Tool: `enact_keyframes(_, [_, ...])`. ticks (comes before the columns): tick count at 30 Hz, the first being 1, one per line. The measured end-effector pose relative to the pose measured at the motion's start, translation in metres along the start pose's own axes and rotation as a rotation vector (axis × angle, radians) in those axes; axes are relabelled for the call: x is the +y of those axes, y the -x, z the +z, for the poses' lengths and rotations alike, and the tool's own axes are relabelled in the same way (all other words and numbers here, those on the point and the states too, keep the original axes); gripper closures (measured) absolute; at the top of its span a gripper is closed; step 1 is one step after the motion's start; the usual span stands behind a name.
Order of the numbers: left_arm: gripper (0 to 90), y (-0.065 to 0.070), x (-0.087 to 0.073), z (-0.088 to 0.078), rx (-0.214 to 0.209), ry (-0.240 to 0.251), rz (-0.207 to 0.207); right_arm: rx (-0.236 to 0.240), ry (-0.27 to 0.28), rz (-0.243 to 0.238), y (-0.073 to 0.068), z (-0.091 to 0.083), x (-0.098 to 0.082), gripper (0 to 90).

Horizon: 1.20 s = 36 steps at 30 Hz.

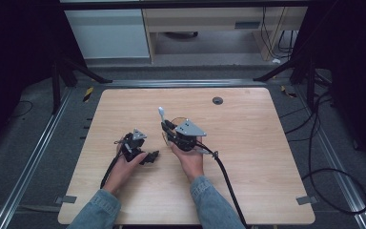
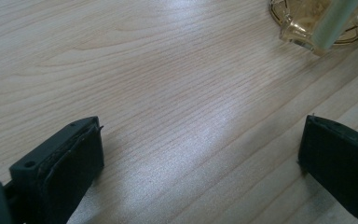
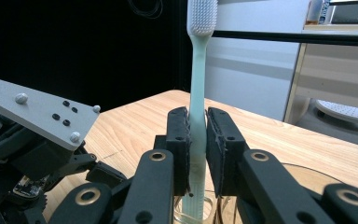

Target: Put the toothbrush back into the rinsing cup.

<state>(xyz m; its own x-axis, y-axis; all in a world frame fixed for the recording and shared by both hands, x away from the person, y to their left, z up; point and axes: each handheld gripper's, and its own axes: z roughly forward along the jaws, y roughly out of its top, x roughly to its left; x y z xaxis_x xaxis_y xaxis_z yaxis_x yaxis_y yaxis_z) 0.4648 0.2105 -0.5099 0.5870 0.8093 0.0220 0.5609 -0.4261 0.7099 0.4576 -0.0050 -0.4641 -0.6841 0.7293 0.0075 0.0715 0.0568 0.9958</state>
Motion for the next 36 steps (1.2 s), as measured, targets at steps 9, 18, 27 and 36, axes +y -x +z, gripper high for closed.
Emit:
enact_keyframes(9, [0.0,0.000,0.000,0.000,0.000,-0.001,0.002,-0.010,0.016,-0.016,-0.002,-0.001,-0.006,79.5])
enact_keyframes(18, [0.0,0.000,0.000,0.000,0.001,-0.001,0.003,-0.006,0.028,-0.028,-0.002,-0.002,-0.004,79.5])
enact_keyframes(27, [0.0,0.000,0.000,0.000,0.000,-0.001,0.005,-0.016,0.051,-0.030,-0.004,-0.002,-0.008,79.5])
enact_keyframes(36, [0.0,0.000,0.000,0.000,0.001,0.002,0.002,-0.029,0.056,-0.063,-0.008,-0.002,-0.012,79.5])
